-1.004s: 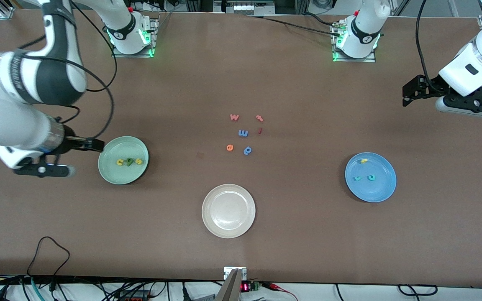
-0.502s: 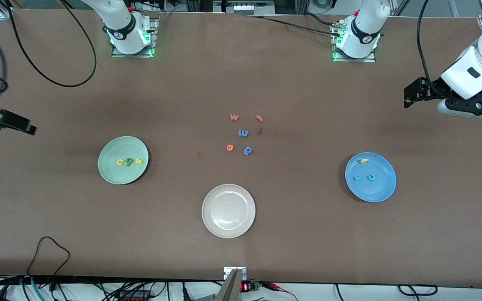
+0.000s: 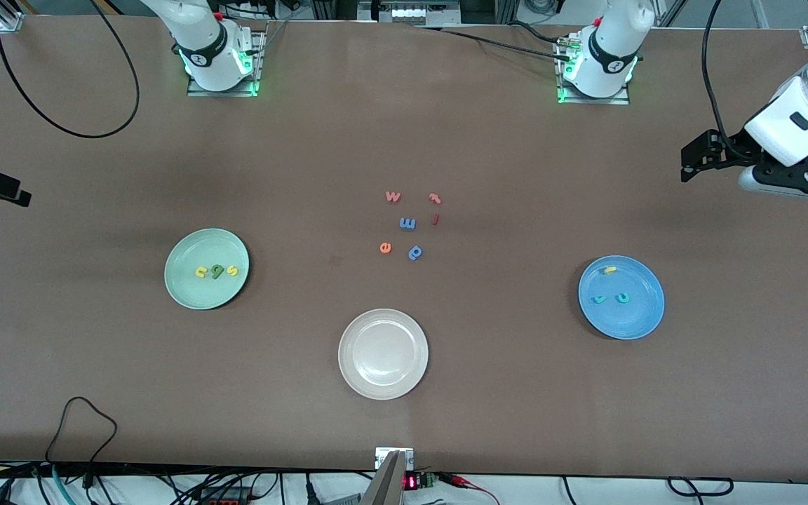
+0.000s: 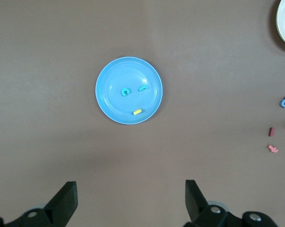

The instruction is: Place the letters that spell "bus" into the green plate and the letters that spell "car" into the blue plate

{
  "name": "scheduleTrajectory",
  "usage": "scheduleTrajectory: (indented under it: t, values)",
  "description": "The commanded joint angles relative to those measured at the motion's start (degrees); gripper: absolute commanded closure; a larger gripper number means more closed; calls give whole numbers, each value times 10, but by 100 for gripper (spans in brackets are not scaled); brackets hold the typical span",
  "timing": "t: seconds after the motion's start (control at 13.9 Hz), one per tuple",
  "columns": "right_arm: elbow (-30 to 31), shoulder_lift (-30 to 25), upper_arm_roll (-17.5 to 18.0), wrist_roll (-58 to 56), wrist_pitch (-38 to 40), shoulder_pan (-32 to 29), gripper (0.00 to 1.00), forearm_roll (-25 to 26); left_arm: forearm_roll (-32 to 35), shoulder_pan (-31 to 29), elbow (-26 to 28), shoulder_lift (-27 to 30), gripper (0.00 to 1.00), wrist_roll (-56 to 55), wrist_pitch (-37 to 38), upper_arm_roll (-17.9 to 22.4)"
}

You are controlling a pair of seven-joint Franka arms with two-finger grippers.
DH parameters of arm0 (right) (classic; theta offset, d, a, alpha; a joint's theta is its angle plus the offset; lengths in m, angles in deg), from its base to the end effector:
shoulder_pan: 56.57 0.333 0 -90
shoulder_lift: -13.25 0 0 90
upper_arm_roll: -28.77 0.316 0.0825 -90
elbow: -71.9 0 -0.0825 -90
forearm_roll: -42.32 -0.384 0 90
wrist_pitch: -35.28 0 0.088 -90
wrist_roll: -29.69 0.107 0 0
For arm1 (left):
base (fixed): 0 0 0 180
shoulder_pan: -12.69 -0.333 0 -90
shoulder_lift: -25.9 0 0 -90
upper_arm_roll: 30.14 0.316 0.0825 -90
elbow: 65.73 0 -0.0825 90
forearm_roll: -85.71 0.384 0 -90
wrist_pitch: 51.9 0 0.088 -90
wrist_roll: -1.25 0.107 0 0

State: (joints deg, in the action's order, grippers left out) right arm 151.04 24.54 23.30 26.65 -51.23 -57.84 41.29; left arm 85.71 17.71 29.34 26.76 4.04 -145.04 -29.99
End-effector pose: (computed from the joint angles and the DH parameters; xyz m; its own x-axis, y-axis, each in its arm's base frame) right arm 0.6044 -0.0634 0.5941 0.9958 -0.0626 -0.0674 -0.0629 -0.9980 -0.0029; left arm 0.5508 -0.0469 0.5957 0.9909 -0.1333 -0.0186 -0.1333 -0.9911 0.0009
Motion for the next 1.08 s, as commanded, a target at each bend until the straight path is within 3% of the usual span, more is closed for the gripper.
scheduleTrajectory:
  t: [0.0,0.22,0.36,1.0]
  values:
    - [65,-45,-2,0,-48,10,0,11,-3,-2,-17,-7,0,8,10,-1]
    - [165,-109,-1,1,-105,10,0,11,-3,-2,-17,-6,0,9,10,-2]
    - [188,-134,2,2,-94,11,0,13,-2,-2,-17,-6,0,9,10,-2]
    - [189,-143,3,5,-68,11,0,13,-2,-1,-17,-6,0,9,10,-6]
